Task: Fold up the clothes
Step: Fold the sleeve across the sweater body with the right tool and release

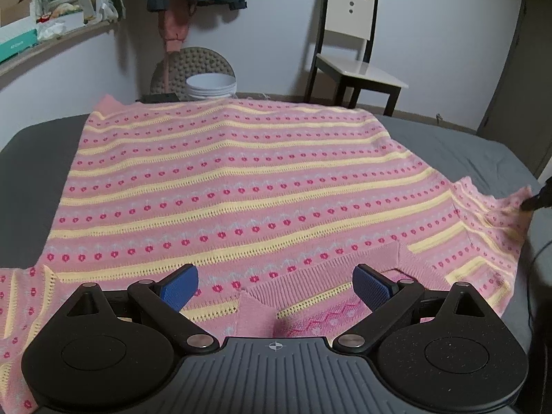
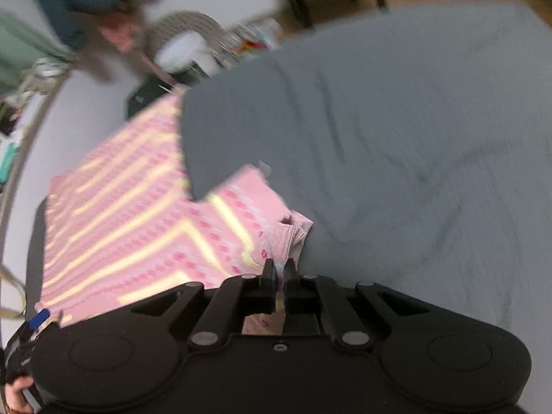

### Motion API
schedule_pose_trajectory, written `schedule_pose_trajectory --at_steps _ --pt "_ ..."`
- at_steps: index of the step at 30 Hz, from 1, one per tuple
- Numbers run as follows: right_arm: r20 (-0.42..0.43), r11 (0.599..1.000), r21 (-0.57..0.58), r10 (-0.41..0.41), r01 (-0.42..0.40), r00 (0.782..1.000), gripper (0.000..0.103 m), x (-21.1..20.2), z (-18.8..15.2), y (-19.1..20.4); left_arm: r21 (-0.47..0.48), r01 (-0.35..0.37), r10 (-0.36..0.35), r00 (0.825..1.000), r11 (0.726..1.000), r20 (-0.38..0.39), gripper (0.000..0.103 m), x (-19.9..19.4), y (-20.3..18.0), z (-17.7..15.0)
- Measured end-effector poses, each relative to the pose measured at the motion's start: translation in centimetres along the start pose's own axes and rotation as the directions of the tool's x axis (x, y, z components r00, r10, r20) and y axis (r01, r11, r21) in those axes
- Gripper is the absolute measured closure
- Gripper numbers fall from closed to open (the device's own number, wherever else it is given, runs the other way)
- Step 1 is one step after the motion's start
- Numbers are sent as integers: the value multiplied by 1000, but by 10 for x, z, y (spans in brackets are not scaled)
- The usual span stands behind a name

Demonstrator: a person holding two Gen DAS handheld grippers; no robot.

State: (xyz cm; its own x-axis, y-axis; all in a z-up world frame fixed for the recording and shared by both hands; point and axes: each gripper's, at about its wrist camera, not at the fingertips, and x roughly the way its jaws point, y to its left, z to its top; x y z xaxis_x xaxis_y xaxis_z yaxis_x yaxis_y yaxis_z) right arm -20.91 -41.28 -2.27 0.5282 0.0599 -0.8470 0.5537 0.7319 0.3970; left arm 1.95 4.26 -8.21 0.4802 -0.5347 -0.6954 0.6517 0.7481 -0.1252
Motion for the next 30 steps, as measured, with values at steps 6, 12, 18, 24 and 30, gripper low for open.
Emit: schedule_pose_trajectory --at_steps 6,12,18,24,30 --pt "116 988 -124 110 -96 987 98 -22 -2 55 -44 11 -10 1000 999 16 6 -2 3 4" --pt "66 943 -319 122 -95 990 98 57 -12 154 -43 16 -15 1000 999 18 6 -2 4 2" --pt "-30 866 -499 11 -24 999 80 123 -48 191 -58 24 -23 999 998 23 6 -2 8 2" --pt "63 808 -589 75 -24 995 58 78 -68 171 -99 90 -86 995 991 46 6 0 8 8" --pt "196 478 -861 -7 175 981 59 70 -128 183 -89 125 -122 992 988 41 6 6 -5 13"
